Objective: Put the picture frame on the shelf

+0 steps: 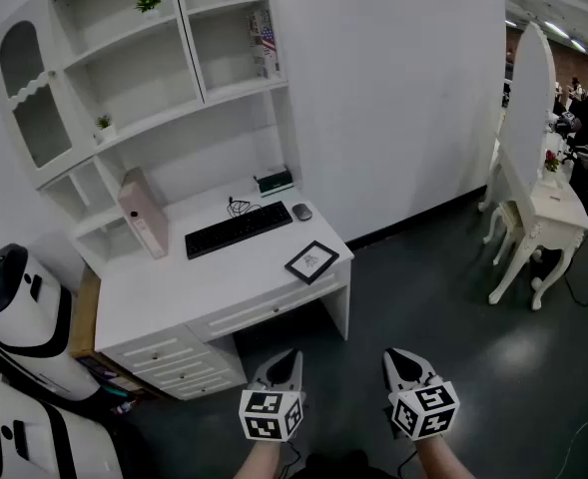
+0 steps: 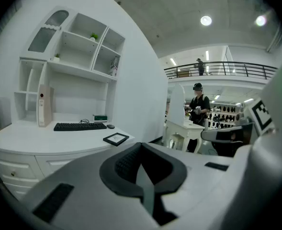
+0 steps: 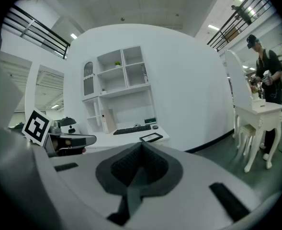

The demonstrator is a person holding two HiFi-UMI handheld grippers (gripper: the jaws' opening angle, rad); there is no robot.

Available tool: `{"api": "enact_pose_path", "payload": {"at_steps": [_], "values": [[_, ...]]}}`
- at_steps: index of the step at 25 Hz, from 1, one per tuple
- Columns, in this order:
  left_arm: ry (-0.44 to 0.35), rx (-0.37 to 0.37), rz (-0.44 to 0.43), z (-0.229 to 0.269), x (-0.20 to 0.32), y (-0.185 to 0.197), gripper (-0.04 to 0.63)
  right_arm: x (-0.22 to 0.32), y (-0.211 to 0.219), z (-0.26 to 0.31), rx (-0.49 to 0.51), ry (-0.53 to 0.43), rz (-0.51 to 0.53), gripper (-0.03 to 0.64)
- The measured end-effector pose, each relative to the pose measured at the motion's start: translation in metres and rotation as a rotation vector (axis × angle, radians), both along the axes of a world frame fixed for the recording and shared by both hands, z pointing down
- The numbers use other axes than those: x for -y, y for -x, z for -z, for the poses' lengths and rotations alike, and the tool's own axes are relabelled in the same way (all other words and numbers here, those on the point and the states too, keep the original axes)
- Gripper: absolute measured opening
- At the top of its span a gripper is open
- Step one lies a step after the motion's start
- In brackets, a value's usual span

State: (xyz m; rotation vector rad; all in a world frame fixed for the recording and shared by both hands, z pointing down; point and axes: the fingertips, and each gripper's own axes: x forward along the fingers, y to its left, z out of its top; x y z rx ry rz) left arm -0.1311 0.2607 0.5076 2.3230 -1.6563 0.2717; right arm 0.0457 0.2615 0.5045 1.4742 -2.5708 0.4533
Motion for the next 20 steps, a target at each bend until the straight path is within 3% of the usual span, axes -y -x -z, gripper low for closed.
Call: {"api": "enact_pose_path", "payload": {"at_steps": [11,20], "values": [[0.027,-0.022,0.02,-0.006,-0.016,-0.01,0.014,-0.007,-0.013,-0.006,0.014,0.01,0.018,0.0],[0.019,-0.118,0.055,0.004,-0.017,-0.024,0.018,-0.014,-0.027,0.0,0.028,-0.03,0.048,0.002]]}}
